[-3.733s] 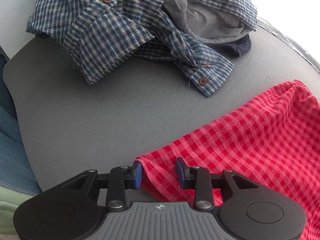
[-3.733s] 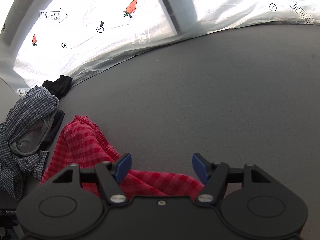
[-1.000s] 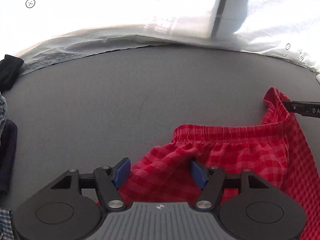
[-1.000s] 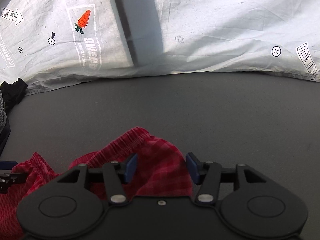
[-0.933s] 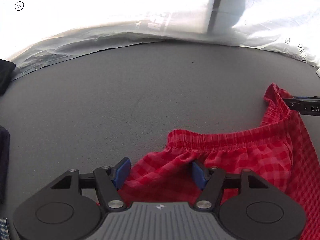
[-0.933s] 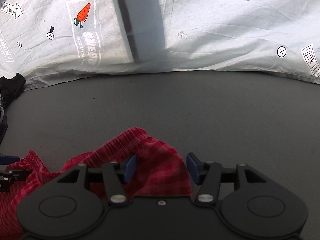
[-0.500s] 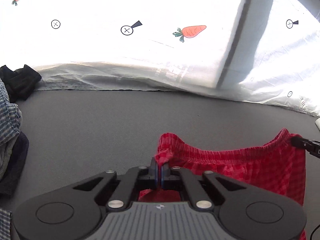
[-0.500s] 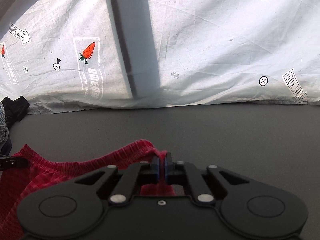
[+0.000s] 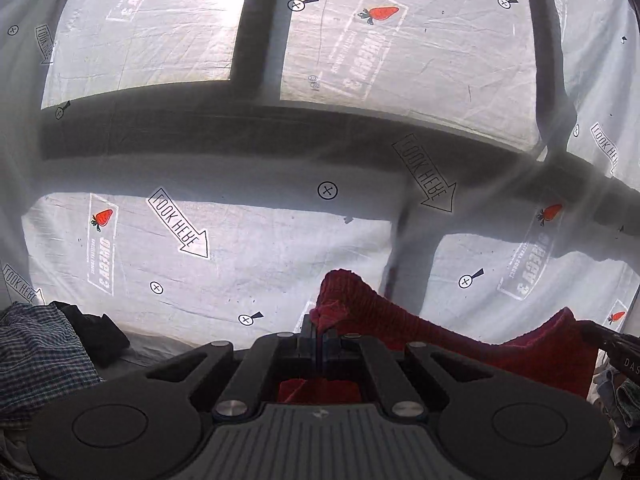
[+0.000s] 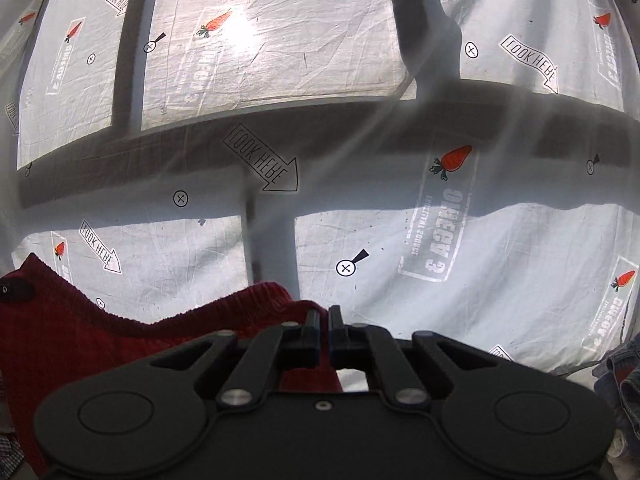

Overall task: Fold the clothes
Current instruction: 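Lift the shorts by the waistband with both grippers and shake them out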

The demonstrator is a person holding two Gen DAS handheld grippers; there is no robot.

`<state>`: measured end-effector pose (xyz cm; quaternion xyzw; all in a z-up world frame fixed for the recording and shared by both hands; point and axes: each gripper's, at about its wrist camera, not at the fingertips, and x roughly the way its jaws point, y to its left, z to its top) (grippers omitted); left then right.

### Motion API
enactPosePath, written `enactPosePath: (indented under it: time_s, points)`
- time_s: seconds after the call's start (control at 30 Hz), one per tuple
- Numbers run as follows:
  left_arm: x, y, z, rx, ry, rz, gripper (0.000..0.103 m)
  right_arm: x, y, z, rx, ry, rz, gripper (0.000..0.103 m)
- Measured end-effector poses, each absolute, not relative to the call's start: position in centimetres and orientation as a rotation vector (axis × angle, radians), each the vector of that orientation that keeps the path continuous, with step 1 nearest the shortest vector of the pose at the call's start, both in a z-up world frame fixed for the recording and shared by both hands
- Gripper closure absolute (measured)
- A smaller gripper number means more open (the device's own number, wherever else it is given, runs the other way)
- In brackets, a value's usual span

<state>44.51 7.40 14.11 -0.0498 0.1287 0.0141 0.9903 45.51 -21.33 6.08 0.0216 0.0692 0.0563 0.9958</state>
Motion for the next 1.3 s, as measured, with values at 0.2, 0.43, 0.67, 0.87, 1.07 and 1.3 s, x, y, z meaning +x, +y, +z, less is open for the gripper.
enactPosePath:
  time_s: [0.2,0.43,0.67,0.87,1.07,1.3]
  points:
    - [39.0,5.0,17.4,-0.137,0.158,0.019,0.1,39.5,-24.0,9.7,0.011,0.042,0.114,0.099]
    - [34.4,3.0,18.3,-0.199,0.143,0.013,0.1,35.1,-26.3,10.8,-0.009,0.03,0.123,0.099]
    - [28.9,2.1,20.3,-0.25,0.133,-0.013,0.1,30.2,-28.0,12.9,0.062,0.003,0.164,0.099]
    - [28.1,2.1,19.2,-0.28,0.221,-0.019,0.1,28.5,-29.0,12.1,0.103,0.036,0.174,0.099]
    - [35.0,3.0,13.8,-0.255,0.38,0.033,0.1,34.5,-28.8,7.2,0.131,0.174,0.179,0.099]
    - [49.1,3.7,4.7,-0.161,0.582,0.056,0.093,47.1,-26.7,-0.6,0.099,0.365,0.117,0.099]
